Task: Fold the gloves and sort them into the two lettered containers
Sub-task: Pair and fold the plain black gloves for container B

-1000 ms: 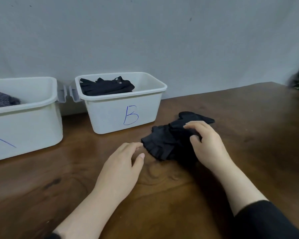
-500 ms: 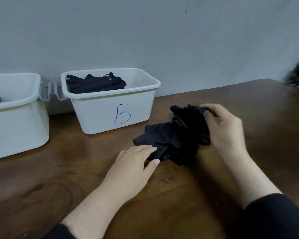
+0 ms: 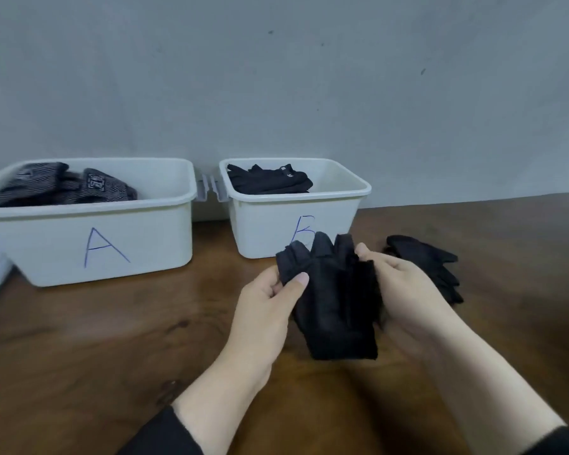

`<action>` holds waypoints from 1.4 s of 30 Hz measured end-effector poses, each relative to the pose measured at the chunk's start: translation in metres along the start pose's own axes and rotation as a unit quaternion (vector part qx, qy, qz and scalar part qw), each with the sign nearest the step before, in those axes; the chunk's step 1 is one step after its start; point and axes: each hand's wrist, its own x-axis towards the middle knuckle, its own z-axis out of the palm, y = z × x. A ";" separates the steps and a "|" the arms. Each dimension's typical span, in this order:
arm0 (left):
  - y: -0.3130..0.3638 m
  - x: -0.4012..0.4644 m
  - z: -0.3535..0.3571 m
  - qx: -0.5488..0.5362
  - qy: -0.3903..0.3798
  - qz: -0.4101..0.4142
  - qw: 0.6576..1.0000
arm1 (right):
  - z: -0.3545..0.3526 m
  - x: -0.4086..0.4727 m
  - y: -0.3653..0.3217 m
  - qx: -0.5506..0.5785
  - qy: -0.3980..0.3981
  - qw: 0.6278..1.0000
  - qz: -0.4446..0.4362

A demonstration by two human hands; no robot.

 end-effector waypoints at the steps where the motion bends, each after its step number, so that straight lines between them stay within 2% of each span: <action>1: 0.003 -0.004 -0.010 -0.007 0.028 -0.005 1.000 | 0.008 -0.001 0.008 0.024 -0.017 0.999 0.014; 3: 0.010 -0.010 -0.033 -0.005 0.072 -0.005 0.997 | 0.026 -0.006 0.023 0.047 -0.060 0.997 0.023; 5: 0.018 -0.017 -0.055 -0.001 0.103 -0.001 0.995 | 0.044 -0.010 0.032 0.025 -0.078 0.997 -0.004; 8: 0.021 -0.024 -0.080 -0.013 0.142 -0.008 0.990 | 0.070 -0.006 0.039 -0.114 -0.063 0.989 -0.071; 10: 0.016 -0.022 -0.096 0.095 0.196 -0.013 0.976 | 0.085 -0.001 0.047 -0.277 -0.024 0.954 -0.111; 12: 0.011 -0.016 -0.113 0.277 0.244 -0.013 0.929 | 0.090 0.003 0.064 -0.449 0.025 0.878 -0.165; 13: 0.010 -0.015 -0.120 0.345 0.252 0.001 0.904 | 0.089 0.002 0.071 -0.486 0.036 0.851 -0.195; 14: 0.010 -0.015 -0.126 0.391 0.245 0.033 0.887 | 0.088 -0.001 0.074 -0.486 0.031 0.844 -0.225; 15: 0.009 -0.016 -0.131 0.431 0.220 0.073 0.872 | 0.086 -0.004 0.076 -0.469 0.011 0.846 -0.255; 17: 0.001 -0.019 -0.134 0.519 0.103 0.123 0.839 | 0.083 -0.009 0.078 -0.472 -0.052 0.827 -0.301; 19: -0.008 -0.021 -0.133 0.613 -0.046 0.097 0.783 | 0.079 -0.011 0.084 -0.510 -0.116 0.799 -0.298; 20: -0.013 -0.019 -0.135 0.638 -0.096 0.066 0.761 | 0.076 -0.010 0.086 -0.518 -0.133 0.797 -0.280; 23: -0.019 -0.011 -0.134 0.672 -0.133 0.013 0.728 | 0.070 -0.005 0.088 -0.491 -0.122 0.823 -0.260; 25: -0.019 -0.010 -0.125 0.668 -0.129 0.024 0.732 | 0.066 -0.004 0.083 -0.463 -0.105 0.840 -0.261; 29: -0.014 -0.012 -0.112 0.624 -0.077 0.076 0.774 | 0.047 0.001 0.067 -0.435 -0.027 0.852 -0.292; 31: -0.016 -0.012 -0.110 0.630 -0.117 0.085 0.763 | 0.027 0.008 0.052 -0.423 0.040 0.854 -0.299; 33: -0.022 -0.010 -0.108 0.646 -0.161 0.061 0.744 | -0.001 0.020 0.034 -0.444 0.097 0.851 -0.263; 35: -0.025 -0.007 -0.102 0.651 -0.162 0.056 0.740 | -0.030 0.035 0.018 -0.509 0.122 0.829 -0.196; 38: -0.027 -0.003 -0.090 0.636 -0.128 0.094 0.755 | -0.061 0.058 0.005 -0.604 0.121 0.781 -0.103; 42: -0.022 -0.004 -0.076 0.577 -0.068 0.139 0.802 | -0.072 0.079 0.004 -0.696 0.056 0.715 -0.010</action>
